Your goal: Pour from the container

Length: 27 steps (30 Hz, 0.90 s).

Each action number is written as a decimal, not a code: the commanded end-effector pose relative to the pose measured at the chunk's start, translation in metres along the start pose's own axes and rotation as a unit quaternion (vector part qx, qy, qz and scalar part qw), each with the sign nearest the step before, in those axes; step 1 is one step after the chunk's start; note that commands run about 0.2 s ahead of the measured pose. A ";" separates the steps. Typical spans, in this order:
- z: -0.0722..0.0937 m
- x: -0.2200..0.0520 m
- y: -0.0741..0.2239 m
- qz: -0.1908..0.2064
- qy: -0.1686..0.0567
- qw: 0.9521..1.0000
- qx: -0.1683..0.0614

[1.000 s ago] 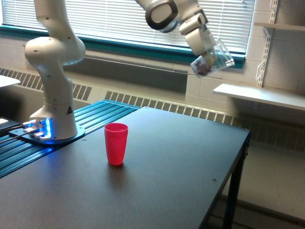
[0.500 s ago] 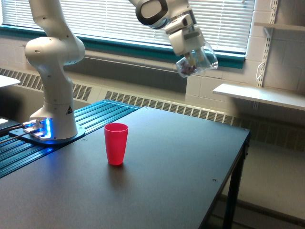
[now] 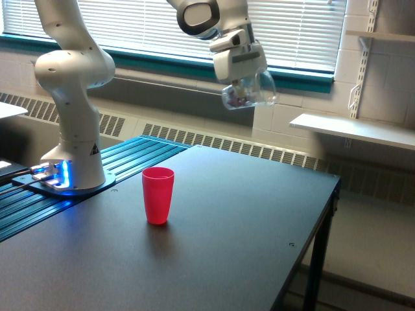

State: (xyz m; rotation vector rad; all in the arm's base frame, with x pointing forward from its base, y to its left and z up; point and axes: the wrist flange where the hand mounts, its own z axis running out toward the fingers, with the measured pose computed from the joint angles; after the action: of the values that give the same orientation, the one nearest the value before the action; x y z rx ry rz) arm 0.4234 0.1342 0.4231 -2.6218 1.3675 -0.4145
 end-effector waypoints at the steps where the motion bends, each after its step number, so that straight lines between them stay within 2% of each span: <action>1: 0.005 -0.015 0.005 0.017 0.004 0.998 -0.056; 3: 0.007 -0.012 -0.007 0.024 0.000 0.997 -0.071; 7: 0.017 -0.014 0.004 0.049 -0.016 0.992 -0.112; 9: 0.018 -0.017 0.005 0.045 -0.011 0.990 -0.130; 10: 0.017 -0.017 0.003 0.046 -0.006 0.991 -0.124; 12: 0.020 -0.019 0.006 0.056 -0.012 0.989 -0.139; 13: 0.020 -0.019 0.005 0.064 -0.015 0.988 -0.138; 15: 0.017 -0.015 -0.001 0.081 -0.012 0.992 -0.099; 18: 0.014 -0.013 0.001 0.104 -0.009 0.992 -0.065; 21: 0.014 -0.016 0.008 0.116 -0.003 0.992 -0.044; 23: 0.013 -0.019 0.011 0.111 0.005 0.992 -0.056; 25: 0.011 -0.021 0.010 0.115 0.009 0.992 -0.045; 27: 0.016 -0.026 0.018 0.117 0.008 0.990 -0.083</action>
State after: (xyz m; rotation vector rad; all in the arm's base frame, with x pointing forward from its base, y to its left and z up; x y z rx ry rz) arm 0.4102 0.1414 0.4024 -2.5700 1.6556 -0.3190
